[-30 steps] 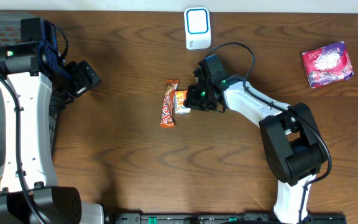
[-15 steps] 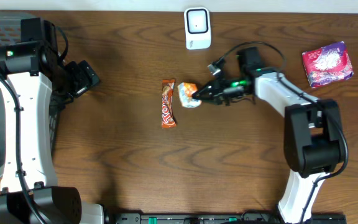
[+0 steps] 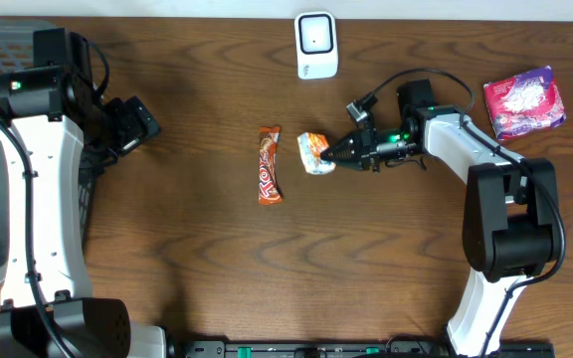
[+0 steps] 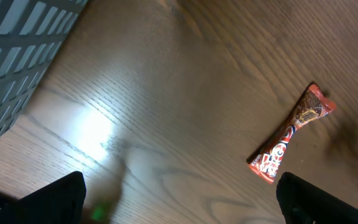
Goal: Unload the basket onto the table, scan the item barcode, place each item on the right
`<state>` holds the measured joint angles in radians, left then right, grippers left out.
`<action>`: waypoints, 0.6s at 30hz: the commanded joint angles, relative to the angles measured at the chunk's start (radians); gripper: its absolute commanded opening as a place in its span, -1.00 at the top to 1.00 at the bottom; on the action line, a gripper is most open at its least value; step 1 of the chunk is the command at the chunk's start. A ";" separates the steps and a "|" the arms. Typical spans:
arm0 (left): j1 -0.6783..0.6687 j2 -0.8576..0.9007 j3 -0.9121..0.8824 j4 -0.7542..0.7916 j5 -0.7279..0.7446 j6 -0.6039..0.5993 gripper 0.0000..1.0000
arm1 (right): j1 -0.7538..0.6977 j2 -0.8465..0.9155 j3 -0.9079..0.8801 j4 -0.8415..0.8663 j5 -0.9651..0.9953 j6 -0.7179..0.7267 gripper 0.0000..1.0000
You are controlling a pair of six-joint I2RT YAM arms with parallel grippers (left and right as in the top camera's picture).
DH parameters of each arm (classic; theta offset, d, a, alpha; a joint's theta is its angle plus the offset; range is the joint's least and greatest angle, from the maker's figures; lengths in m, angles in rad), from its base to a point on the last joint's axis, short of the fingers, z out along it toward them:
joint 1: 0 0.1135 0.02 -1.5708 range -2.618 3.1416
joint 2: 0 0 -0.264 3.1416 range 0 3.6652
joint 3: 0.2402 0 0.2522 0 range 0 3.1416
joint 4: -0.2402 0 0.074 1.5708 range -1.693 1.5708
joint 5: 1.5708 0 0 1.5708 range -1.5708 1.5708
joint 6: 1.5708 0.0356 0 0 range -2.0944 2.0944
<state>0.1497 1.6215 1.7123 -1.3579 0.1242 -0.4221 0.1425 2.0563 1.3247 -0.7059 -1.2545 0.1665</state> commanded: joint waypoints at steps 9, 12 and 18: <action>0.002 0.006 -0.005 -0.003 -0.013 -0.001 -0.96 | -0.002 0.004 0.016 -0.172 0.681 0.053 0.83; 0.002 0.006 -0.005 -0.003 -0.013 -0.001 -0.96 | -0.002 0.002 0.060 -0.212 0.692 0.053 0.58; 0.002 0.006 -0.005 -0.003 -0.013 -0.001 -0.96 | 0.012 0.002 0.235 -0.418 0.913 0.054 0.03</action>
<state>0.1497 1.6215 1.7123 -1.3575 0.1242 -0.4221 0.1440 2.0598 1.4761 -1.0843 -0.4911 0.2234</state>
